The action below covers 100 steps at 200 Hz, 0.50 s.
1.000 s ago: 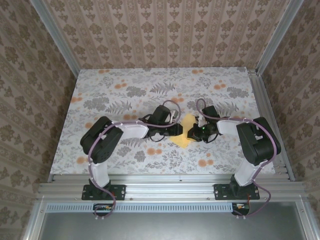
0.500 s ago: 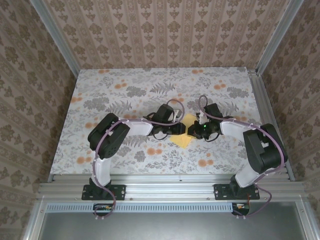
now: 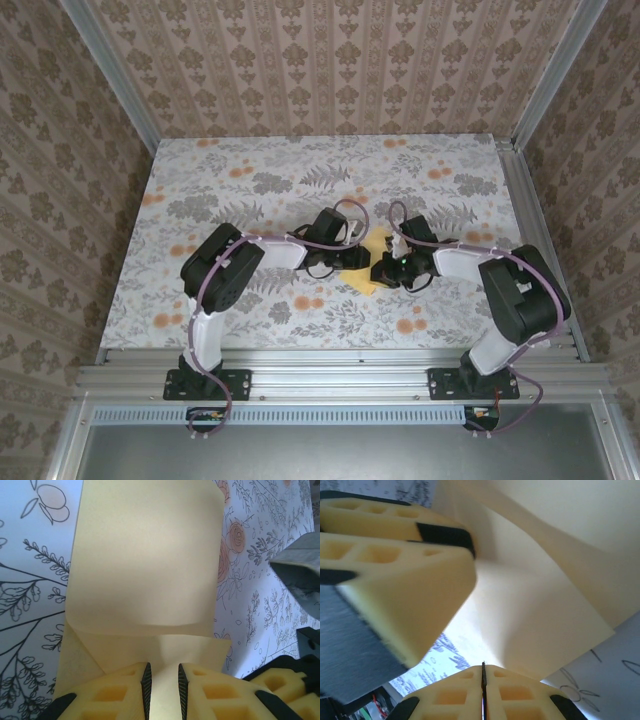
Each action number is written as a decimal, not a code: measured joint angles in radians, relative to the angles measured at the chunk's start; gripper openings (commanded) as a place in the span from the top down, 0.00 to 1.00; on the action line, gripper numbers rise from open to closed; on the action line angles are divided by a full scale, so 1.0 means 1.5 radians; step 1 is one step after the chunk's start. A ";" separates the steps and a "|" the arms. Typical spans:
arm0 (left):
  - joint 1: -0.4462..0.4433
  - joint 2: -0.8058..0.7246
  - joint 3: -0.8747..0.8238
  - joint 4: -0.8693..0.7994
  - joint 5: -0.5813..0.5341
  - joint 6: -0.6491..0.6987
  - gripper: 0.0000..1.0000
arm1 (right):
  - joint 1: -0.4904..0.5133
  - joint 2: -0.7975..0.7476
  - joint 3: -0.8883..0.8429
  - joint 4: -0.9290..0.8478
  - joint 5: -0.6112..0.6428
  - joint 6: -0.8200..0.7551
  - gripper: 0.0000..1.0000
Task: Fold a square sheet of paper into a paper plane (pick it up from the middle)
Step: Fold the triangle a second time at the center of the table.
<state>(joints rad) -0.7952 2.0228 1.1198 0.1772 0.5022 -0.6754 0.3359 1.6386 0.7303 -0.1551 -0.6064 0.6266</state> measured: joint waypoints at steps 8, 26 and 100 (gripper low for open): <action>0.000 0.000 0.000 0.000 0.000 0.000 0.75 | 0.000 0.007 0.000 0.000 0.001 -0.002 0.89; 0.003 0.001 0.000 0.000 0.004 0.000 0.75 | 0.000 0.020 0.000 -0.002 0.008 -0.007 0.89; 0.012 0.006 0.018 -0.034 0.004 0.012 0.75 | 0.001 0.023 0.000 -0.006 0.018 -0.040 0.90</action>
<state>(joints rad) -0.7765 2.0315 1.1473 0.1268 0.5079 -0.6571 0.3367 1.6733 0.7300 -0.1635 -0.5797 0.5667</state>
